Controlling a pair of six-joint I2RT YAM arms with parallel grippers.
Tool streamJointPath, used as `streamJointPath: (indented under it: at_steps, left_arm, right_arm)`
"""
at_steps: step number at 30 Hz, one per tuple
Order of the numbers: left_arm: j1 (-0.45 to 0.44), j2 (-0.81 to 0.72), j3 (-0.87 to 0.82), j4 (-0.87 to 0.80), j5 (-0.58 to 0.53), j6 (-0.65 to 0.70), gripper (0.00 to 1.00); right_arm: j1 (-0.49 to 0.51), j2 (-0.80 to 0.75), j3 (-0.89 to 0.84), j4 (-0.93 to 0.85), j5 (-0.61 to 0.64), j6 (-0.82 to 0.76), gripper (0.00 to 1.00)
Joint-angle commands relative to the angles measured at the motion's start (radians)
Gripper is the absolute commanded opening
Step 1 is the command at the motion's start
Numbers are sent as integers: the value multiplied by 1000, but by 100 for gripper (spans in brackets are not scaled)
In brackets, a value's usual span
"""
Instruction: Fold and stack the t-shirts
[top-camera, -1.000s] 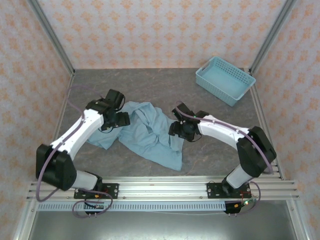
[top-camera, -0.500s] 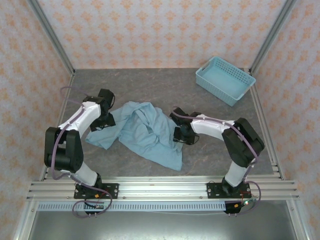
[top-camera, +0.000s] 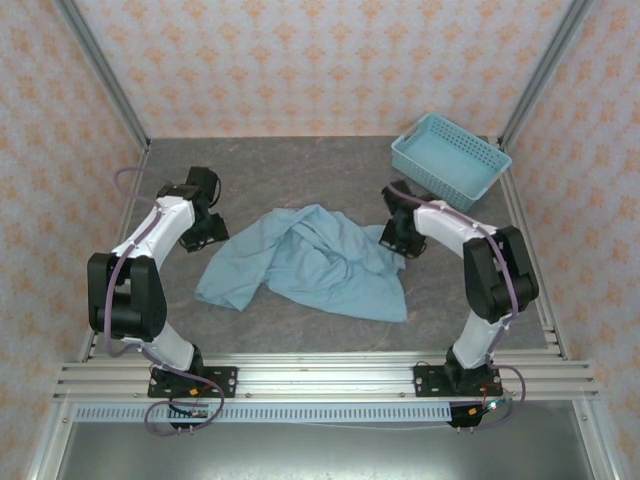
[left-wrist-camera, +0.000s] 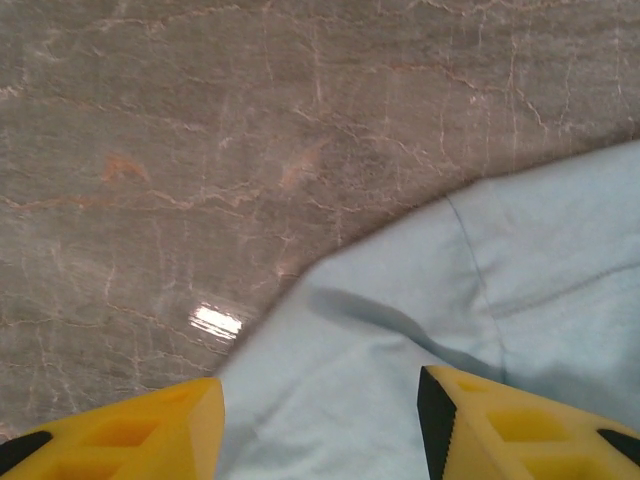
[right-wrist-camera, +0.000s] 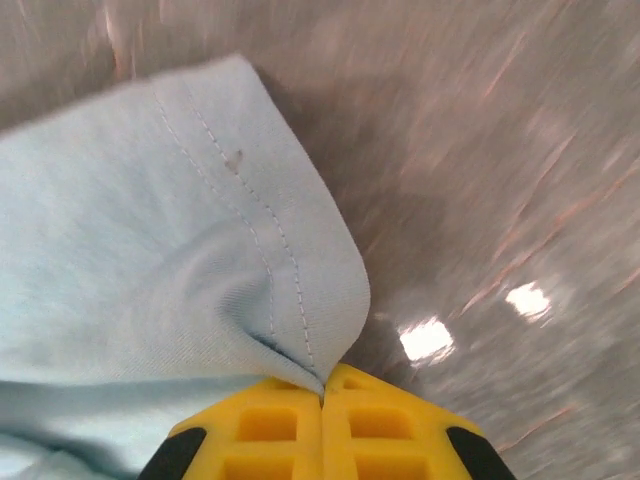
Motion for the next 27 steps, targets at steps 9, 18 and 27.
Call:
streamJointPath:
  at_steps: [9,18,27]
  left_arm:
    - [-132,-120,-181,-132,-51,-61,57]
    - [14,-264,-375,-82,32,-244,67]
    - [45,-220,-468,28,162,-284,54]
  right_arm:
    - [-86,-31,158,-150,32,-98,45]
    - [-17,-330,-153,-131,-60,15,49]
    - [36,-457,-361,-125,-123,158,49]
